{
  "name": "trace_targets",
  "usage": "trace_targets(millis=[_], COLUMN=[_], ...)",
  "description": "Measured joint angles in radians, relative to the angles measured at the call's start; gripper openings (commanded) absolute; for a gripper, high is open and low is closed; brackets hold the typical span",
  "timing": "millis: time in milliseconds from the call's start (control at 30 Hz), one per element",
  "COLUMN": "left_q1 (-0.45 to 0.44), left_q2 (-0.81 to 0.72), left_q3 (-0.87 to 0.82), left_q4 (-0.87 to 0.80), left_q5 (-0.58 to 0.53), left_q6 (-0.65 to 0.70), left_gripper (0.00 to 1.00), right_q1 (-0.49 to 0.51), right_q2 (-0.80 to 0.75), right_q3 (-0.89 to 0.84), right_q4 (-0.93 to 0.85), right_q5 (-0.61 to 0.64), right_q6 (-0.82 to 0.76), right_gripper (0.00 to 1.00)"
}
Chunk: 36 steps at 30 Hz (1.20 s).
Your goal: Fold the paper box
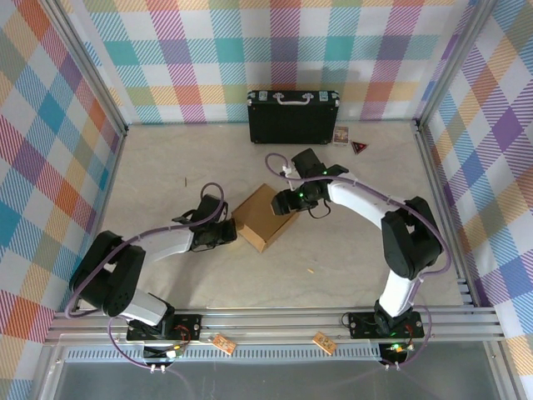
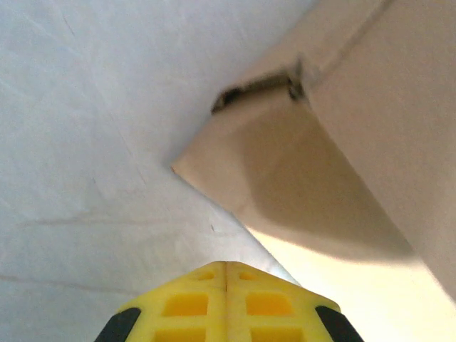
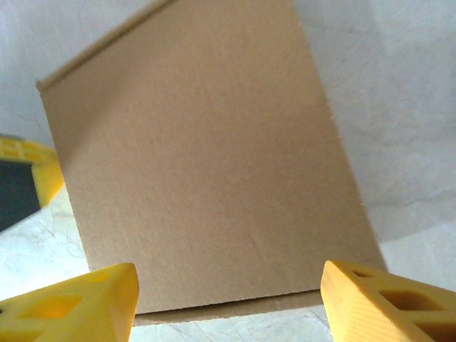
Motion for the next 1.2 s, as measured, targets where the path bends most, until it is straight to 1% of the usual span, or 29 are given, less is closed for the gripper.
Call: trace_targets(millis=[100, 167, 233, 333, 500, 767, 967, 1200], left_q1=[-0.031, -0.079, -0.124, -0.159, -0.163, -0.148, -0.128, -0.127], left_q2=[-0.048, -0.072, -0.094, -0.117, -0.117, -0.156, -0.211, -0.221], left_q3=[-0.036, -0.048, -0.054, -0.057, -0.056, -0.056, -0.066, -0.115], left_q4=[0.000, -0.005, -0.005, -0.003, -0.022, -0.098, -0.164, -0.159], left_q5=[0.024, 0.027, 0.031, 0.040, 0.014, -0.045, -0.114, -0.085], left_q6=[-0.013, -0.022, -0.038, -0.058, -0.064, -0.055, -0.059, -0.065], left_gripper=[0.00, 0.00, 0.00, 0.00, 0.00, 0.00, 0.00, 0.00], right_q1=[-0.024, -0.032, -0.042, -0.047, -0.034, 0.011, 0.013, 0.011], right_q2=[0.000, 0.019, 0.065, 0.121, 0.107, -0.022, -0.038, -0.037], right_q3=[0.000, 0.011, 0.042, 0.053, -0.034, -0.213, -0.249, -0.259], right_q4=[0.019, 0.016, 0.013, 0.020, 0.058, 0.102, 0.143, 0.188], right_q5=[0.022, 0.032, 0.042, 0.034, -0.041, -0.150, -0.156, -0.168], right_q6=[0.005, 0.008, 0.012, 0.022, 0.058, 0.102, 0.102, 0.108], right_gripper=[0.71, 0.70, 0.67, 0.65, 0.64, 0.64, 0.63, 0.61])
